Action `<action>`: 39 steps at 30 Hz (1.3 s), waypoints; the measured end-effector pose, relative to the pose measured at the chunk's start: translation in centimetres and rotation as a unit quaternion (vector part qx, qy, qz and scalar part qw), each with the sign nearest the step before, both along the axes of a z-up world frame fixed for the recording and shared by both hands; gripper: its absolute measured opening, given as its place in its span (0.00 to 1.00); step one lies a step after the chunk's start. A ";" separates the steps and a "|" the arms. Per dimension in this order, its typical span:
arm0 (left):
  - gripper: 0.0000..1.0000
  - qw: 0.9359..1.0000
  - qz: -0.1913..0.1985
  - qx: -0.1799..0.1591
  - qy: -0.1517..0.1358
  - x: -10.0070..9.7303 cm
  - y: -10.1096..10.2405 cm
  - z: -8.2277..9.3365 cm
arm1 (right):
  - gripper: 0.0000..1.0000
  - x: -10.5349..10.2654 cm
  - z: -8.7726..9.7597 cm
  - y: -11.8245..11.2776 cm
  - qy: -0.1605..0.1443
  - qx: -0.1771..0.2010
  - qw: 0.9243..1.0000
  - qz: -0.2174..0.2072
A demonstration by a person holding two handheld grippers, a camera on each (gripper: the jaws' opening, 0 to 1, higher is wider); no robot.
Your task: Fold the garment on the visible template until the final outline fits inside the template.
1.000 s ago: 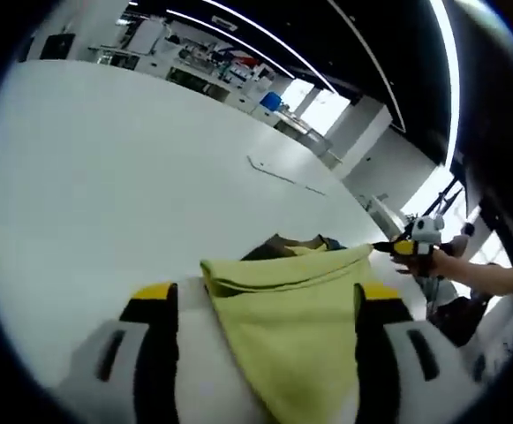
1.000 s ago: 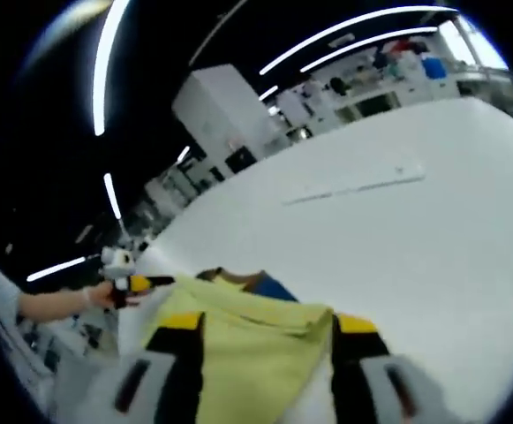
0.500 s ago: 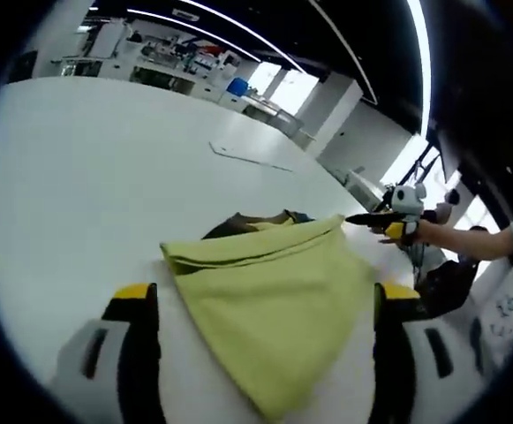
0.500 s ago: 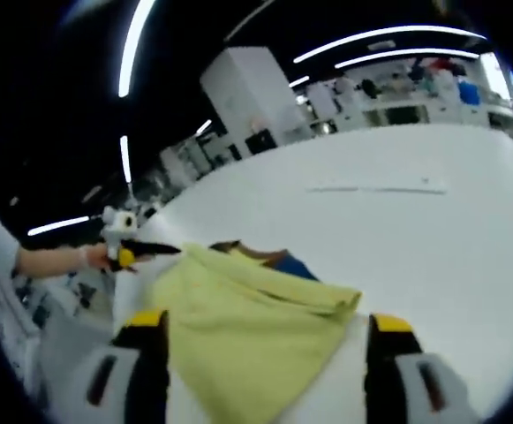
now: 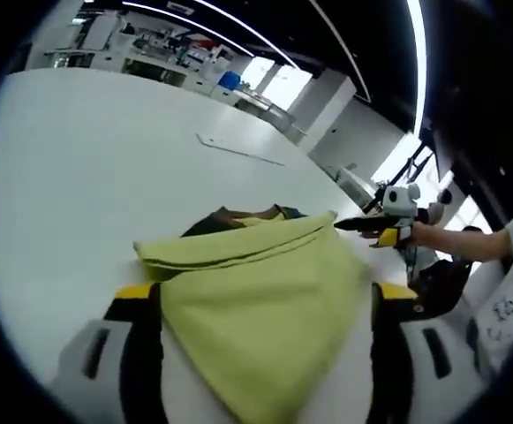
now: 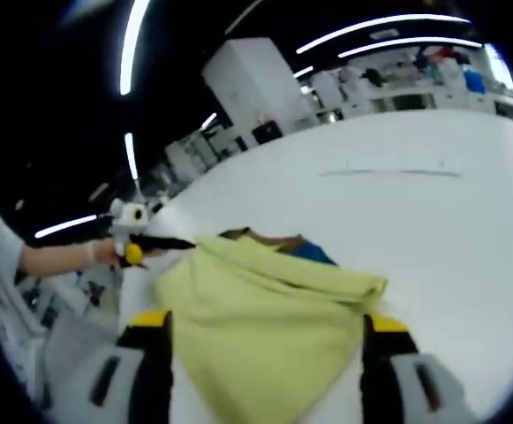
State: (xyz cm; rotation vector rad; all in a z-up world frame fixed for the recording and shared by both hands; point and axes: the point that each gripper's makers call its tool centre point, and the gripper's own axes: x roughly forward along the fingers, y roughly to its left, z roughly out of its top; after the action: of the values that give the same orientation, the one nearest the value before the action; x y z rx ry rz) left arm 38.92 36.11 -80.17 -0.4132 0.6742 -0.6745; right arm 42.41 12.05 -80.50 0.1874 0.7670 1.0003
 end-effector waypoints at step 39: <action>0.94 0.999 0.029 0.006 -0.030 1.4 0.9 1.5 | 0.79 1.7 1.6 -1.7 -0.029 0.006 0.999 -0.043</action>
State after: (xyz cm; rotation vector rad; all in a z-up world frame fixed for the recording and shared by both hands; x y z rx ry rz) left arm 40.30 37.00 -78.71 -0.3979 0.6069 -0.6246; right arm 44.08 10.31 -78.93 0.1990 0.6945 0.9252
